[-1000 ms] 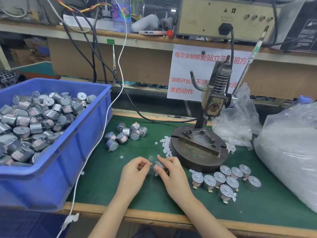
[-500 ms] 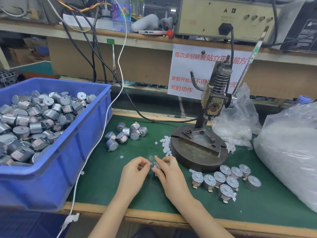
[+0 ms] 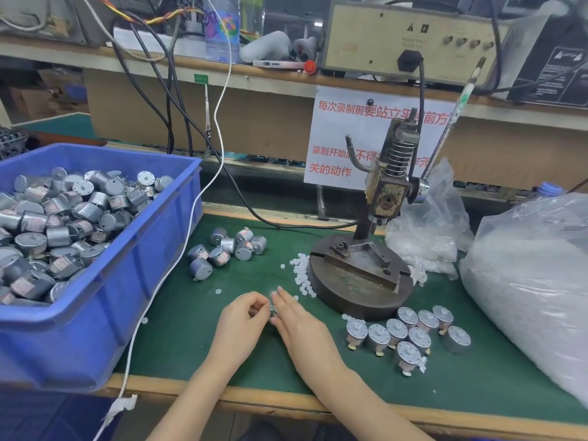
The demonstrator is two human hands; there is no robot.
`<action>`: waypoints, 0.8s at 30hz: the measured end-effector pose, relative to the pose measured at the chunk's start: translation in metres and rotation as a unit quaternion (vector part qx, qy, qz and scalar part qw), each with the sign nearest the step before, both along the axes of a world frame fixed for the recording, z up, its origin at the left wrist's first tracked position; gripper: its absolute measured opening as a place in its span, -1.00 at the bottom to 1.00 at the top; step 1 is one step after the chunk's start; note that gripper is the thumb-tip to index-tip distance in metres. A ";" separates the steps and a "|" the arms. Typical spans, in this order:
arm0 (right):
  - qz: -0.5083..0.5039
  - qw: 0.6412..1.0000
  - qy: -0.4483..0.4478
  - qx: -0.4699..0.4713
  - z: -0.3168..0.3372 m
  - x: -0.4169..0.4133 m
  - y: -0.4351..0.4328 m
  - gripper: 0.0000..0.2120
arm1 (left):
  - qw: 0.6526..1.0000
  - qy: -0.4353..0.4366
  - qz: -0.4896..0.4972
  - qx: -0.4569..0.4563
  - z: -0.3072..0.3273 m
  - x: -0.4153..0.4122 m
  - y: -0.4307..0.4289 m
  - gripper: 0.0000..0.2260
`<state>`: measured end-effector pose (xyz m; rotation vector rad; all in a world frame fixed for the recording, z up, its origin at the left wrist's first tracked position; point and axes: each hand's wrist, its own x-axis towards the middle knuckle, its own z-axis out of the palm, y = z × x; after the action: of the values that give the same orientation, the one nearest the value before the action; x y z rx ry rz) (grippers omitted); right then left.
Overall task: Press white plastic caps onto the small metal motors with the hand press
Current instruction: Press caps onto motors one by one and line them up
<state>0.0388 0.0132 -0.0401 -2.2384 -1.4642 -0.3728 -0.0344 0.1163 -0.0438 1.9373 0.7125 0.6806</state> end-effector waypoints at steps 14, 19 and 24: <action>0.002 1.000 0.016 0.006 0.002 0.002 -0.002 -0.57 | 1.000 -0.001 0.008 0.005 0.007 0.000 -0.002 -0.80; -0.009 0.981 0.180 0.078 -0.005 0.009 -0.008 -0.66 | 0.988 0.035 -0.016 0.148 0.000 -0.002 -0.008 -0.90; 0.010 0.965 0.193 0.175 0.001 0.002 -0.010 -0.76 | 0.960 0.072 -0.055 0.266 -0.004 0.000 -0.017 -0.95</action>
<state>0.0403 0.0032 -0.0394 -1.8826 -1.1167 -0.1599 -0.0345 0.0995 -0.0477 2.5215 0.5350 0.7165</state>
